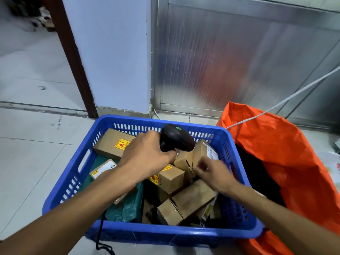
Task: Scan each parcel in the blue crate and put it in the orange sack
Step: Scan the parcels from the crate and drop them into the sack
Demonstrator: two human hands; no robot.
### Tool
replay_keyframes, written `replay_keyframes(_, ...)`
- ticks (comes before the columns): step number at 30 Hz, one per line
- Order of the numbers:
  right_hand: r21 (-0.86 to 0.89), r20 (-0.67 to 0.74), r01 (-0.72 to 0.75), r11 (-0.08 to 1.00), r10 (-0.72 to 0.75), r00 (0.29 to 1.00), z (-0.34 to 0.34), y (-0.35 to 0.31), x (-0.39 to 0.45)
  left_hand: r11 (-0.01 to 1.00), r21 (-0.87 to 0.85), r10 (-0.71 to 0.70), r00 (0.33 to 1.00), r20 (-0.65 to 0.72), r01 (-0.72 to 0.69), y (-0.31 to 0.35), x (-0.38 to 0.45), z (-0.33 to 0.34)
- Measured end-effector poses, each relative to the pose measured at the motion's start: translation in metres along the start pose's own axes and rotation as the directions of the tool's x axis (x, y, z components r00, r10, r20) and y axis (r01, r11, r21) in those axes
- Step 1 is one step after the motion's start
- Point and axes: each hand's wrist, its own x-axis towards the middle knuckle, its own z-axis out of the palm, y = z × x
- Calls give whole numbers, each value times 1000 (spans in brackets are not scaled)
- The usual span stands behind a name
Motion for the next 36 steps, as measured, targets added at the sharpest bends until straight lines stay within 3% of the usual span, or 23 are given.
replay_keyframes(4,143,200,-1,990,-28,979,65,-34,13,999,18,-31,999,-42,32,4,0,-9)
replay_keyframes(11,-2,134,-89,996,88,987,92,-53,15,999,32,-12,999,-45,13,13,-7,-18)
replay_keyframes(14,48,122,-137,989,130,984,88,-53,9,999,35,2,999,-41,0,14,-12,-20)
replay_keyframes(17,142,202,-190,971,160,966,77,-44,0,999,49,8,999,-43,-6,11,-16,-21)
replay_keyframes(21,96,249,-150,984,122,961,40,-29,-15,997,70,17,999,-35,-14,12,-20,-24)
replay_keyframes(25,263,273,-198,944,123,954,1,-23,-34,996,92,18,999,-30,-15,16,-26,-22)
replay_keyframes(29,557,302,-371,743,235,924,-33,-23,-52,995,99,32,999,3,-32,20,-32,-20)
replay_keyframes(32,768,418,-522,370,327,847,-56,-28,-60,995,91,32,999,2,-32,22,-34,-18)
replay_keyframes(34,841,472,-536,75,380,795,-68,-33,-68,996,90,13,1000,-23,-11,21,-35,-17)
replay_keyframes(36,850,516,-513,-121,384,766,-74,-36,-71,997,80,-8,999,-50,12,18,-36,-17)
